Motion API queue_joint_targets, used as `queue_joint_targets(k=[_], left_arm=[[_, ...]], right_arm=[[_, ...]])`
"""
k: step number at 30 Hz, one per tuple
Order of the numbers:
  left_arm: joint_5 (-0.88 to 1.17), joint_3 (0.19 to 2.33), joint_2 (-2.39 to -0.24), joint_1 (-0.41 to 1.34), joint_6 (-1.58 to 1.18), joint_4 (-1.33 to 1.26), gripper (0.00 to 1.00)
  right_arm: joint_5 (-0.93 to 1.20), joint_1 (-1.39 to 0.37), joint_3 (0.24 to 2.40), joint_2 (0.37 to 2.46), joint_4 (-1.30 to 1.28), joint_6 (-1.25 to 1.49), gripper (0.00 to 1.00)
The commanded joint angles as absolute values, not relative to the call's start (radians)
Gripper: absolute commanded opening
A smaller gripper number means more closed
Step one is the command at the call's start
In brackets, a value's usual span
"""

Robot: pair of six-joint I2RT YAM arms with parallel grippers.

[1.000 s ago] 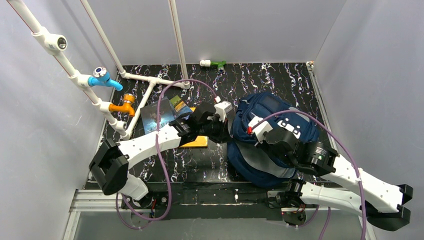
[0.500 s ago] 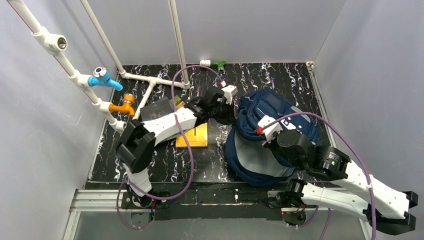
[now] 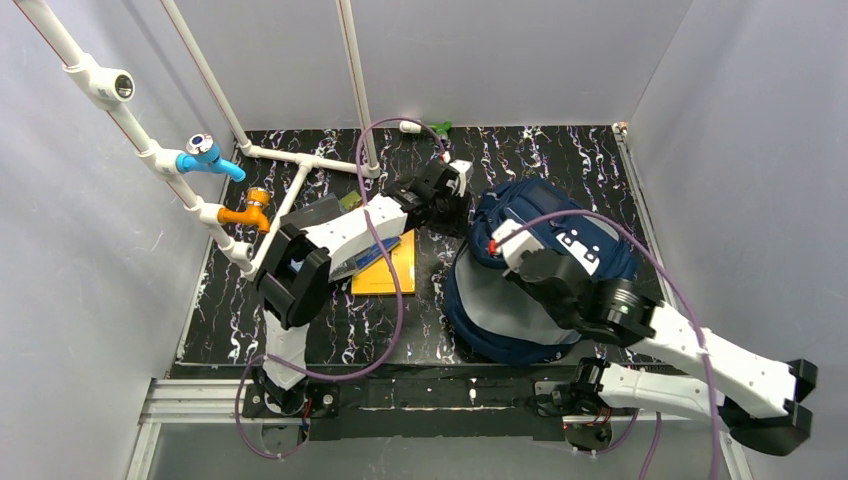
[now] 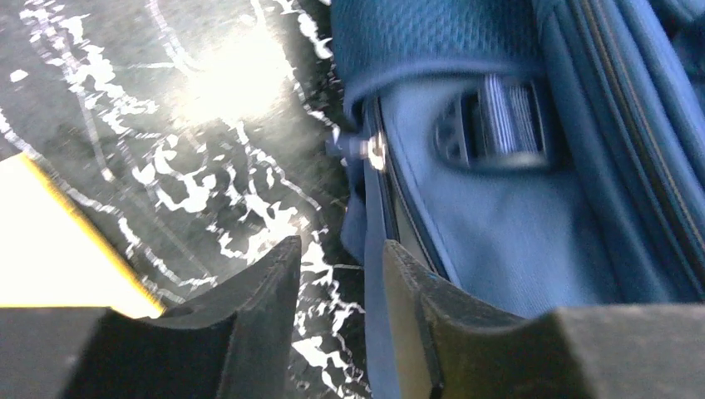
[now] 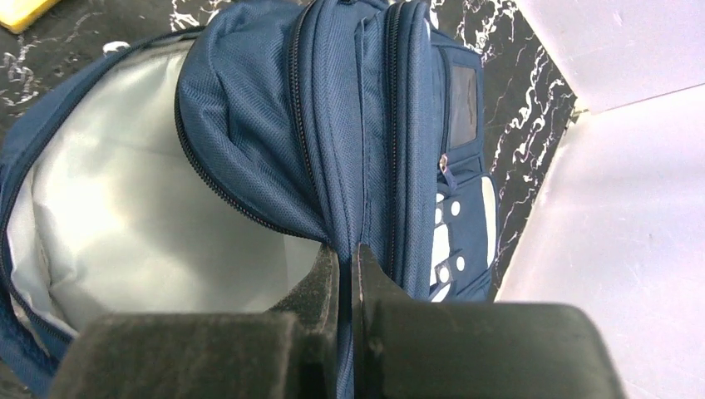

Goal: Pack the student bag
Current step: Unzip the student bag at the center of the board.

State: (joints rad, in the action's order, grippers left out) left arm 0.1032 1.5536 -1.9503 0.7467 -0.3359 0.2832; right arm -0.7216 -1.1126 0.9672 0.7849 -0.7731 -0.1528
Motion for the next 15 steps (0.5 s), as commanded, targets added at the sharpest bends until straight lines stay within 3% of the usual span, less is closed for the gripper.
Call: queue_joint_targets(k=[1,8,11,15], left_arm=[[0.033,1.598,-1.793,0.734,-0.329,0.430,0.43],[0.109,1.448,-1.506,0.733,-0.358,0.462,0.60],[0.133,1.382,-1.407,0.733,-0.367,0.485,0.62],[0.179,1.291,-1.286,0.732,-0.405,0.482,0.63]], right_arm=[[-0.852,-1.097,0.972,0.867,-0.516,-0.225,0.01],[-0.566,-0.809,0.877,0.915,-0.281,-0.416,0.01],[-0.403,-0.694,0.861,0.959,-0.223,-0.476,0.01],[-0.220,-0.672,0.856,1.029,-0.169,-0.670,0.01]])
